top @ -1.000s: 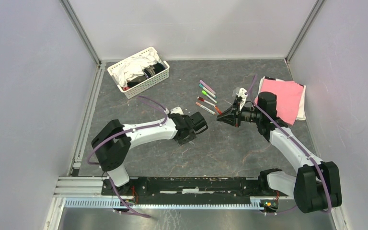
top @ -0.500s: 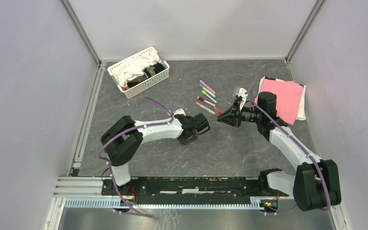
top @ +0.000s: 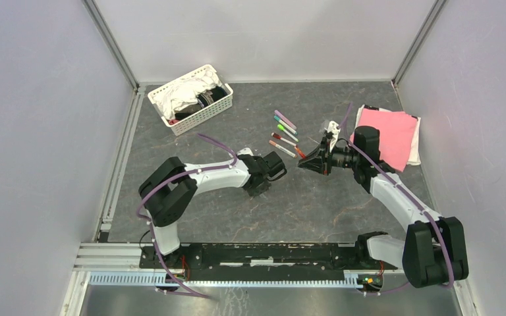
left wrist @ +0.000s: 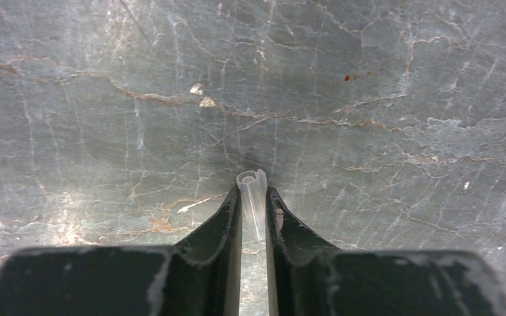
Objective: Insert the pens into the pen caps
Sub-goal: Insert the pen cap onto the pen.
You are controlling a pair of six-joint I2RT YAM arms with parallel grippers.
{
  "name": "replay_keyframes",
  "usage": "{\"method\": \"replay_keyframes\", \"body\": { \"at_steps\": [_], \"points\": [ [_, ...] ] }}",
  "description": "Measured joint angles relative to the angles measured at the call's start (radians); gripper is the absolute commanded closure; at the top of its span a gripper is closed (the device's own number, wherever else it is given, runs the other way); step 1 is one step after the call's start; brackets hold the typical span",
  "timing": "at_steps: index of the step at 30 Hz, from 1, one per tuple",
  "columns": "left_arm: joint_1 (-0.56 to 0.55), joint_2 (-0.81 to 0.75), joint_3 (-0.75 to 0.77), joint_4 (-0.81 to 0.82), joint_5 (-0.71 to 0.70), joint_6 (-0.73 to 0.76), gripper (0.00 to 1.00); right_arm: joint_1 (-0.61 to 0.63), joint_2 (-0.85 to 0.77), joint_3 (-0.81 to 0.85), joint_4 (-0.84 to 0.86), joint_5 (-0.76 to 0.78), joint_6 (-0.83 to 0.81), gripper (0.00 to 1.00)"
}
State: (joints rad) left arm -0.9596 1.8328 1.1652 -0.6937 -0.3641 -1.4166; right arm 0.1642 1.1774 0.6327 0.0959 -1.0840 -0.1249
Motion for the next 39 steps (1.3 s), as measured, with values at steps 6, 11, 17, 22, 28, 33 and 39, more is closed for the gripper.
{"method": "replay_keyframes", "body": {
  "at_steps": [6, 11, 17, 22, 28, 33, 39],
  "points": [
    [0.011, -0.012, -0.021, 0.070, 0.019, 0.064, 0.94, -0.003, 0.005, -0.004, 0.004, -0.014, 0.009, 1.00],
    [0.013, -0.018, -0.036, 0.150, 0.032, 0.179, 0.93, -0.003, 0.018, -0.031, 0.040, -0.025, 0.043, 1.00],
    [0.013, -0.002, -0.012, 0.140, 0.019, 0.283, 0.89, 0.004, 0.035, -0.048, 0.069, -0.034, 0.073, 1.00],
    [0.011, 0.014, 0.013, 0.113, -0.008, 0.360, 0.62, 0.006, 0.036, -0.048, 0.077, -0.037, 0.079, 1.00],
    [0.011, 0.016, 0.013, 0.093, -0.024, 0.430, 0.68, 0.006, 0.043, -0.048, 0.083, -0.037, 0.081, 1.00],
    [0.014, 0.018, 0.013, 0.089, -0.011, 0.455, 0.77, 0.006, 0.044, -0.048, 0.083, -0.037, 0.084, 1.00],
    [0.018, 0.019, 0.013, 0.083, 0.010, 0.454, 0.94, 0.006, 0.044, -0.049, 0.084, -0.041, 0.092, 1.00]
  ]
}}
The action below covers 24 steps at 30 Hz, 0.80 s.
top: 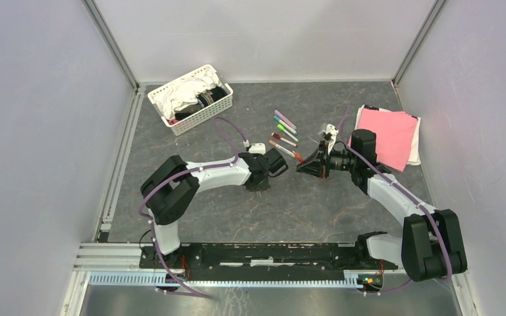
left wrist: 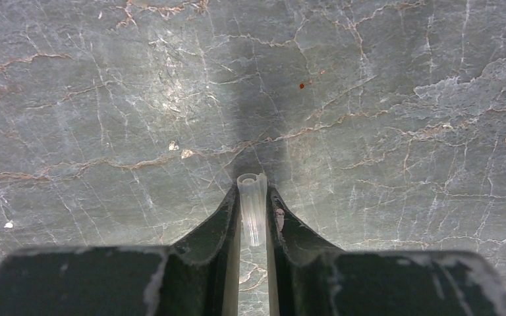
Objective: Insert the pens into the pen caps
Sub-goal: Insert the pen cap onto the pen.
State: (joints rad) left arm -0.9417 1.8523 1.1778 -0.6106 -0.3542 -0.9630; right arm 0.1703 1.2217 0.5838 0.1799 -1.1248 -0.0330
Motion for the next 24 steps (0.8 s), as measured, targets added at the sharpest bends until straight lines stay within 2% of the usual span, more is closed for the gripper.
{"method": "replay_keyframes", "body": {
  "at_steps": [2, 9, 16, 20, 24],
  "points": [
    [0.000, 0.000, 0.000, 0.000, -0.001, 0.000, 0.98, 0.000, 0.000, -0.002, 0.005, -0.001, 0.006, 1.00],
    [0.003, -0.020, -0.015, 0.019, 0.003, 0.000, 0.98, 0.023, 0.005, -0.052, 0.080, -0.006, 0.069, 1.00],
    [0.049, -0.110, -0.145, 0.150, 0.111, -0.017, 0.98, 0.072, 0.005, -0.248, 0.332, 0.101, 0.286, 1.00],
    [0.091, -0.180, -0.251, 0.246, 0.166, -0.075, 0.98, 0.150, 0.034, -0.303, 0.391, 0.201, 0.364, 1.00],
    [0.114, -0.208, -0.295, 0.280, 0.186, -0.146, 0.98, 0.272, 0.098, -0.305, 0.422, 0.275, 0.415, 1.00]
  ]
}}
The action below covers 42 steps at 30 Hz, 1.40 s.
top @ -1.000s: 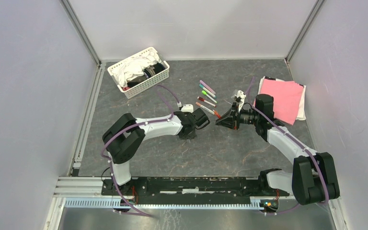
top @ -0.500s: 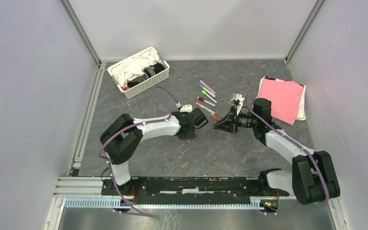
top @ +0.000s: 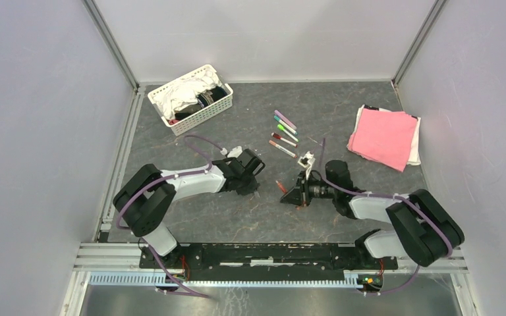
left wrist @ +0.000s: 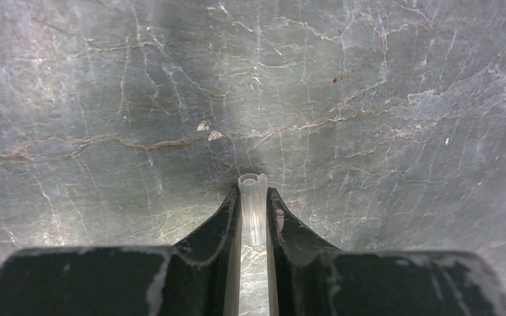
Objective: Insert the pens into the pen caps
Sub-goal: Insert the pen cap onto the pen.
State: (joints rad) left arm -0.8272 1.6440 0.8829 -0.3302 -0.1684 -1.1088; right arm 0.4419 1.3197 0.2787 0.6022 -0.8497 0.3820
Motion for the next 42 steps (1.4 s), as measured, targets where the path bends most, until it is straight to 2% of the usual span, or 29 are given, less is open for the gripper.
{"method": "replay_keyframes", "body": {
  "at_steps": [7, 13, 25, 42],
  "points": [
    [0.008, -0.016, -0.042, 0.056, 0.008, -0.124, 0.98, 0.180, 0.167, 0.009, 0.005, 0.105, 0.159, 1.00],
    [0.010, -0.016, -0.067, 0.117, 0.019, -0.180, 0.98, 0.246, 0.267, 0.060, -0.025, 0.148, 0.282, 1.00],
    [0.015, -0.016, -0.120, 0.238, 0.057, -0.236, 0.98, 0.256, 0.305, 0.117, -0.074, 0.200, 0.397, 1.00],
    [0.035, -0.023, -0.158, 0.302, 0.092, -0.264, 0.98, 0.254, 0.278, 0.145, -0.166, 0.257, 0.425, 1.00]
  ]
}}
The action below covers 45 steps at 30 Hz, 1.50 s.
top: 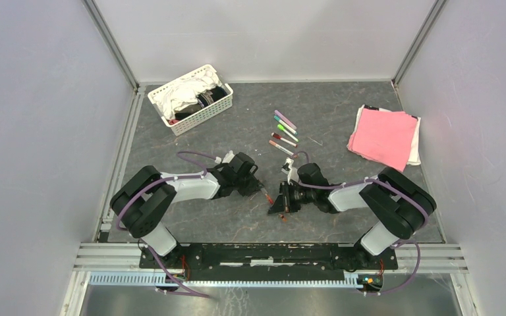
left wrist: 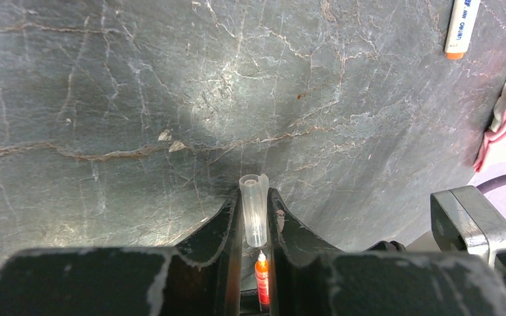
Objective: Insert the pens into the pen caps
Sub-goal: Insert the pen cap onto the pen.
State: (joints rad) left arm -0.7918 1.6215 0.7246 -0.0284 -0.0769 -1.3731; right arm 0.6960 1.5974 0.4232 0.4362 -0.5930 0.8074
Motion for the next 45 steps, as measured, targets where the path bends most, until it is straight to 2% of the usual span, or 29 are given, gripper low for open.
{"method": "replay_keyframes", "body": {
  "at_steps": [14, 37, 45],
  "points": [
    [0.002, -0.001, -0.006, 0.010, 0.003, 0.000, 0.98, -0.007, 0.004, 0.001, -0.008, -0.002, 0.032, 1.00],
    [0.012, -0.003, -0.026, 0.047, 0.026, 0.000, 0.98, -0.047, 0.119, 0.061, 0.023, -0.114, 0.061, 1.00],
    [0.009, -0.012, -0.037, 0.054, 0.021, -0.001, 0.98, -0.056, 0.112, 0.064, 0.033, -0.080, 0.052, 1.00]
  ]
}}
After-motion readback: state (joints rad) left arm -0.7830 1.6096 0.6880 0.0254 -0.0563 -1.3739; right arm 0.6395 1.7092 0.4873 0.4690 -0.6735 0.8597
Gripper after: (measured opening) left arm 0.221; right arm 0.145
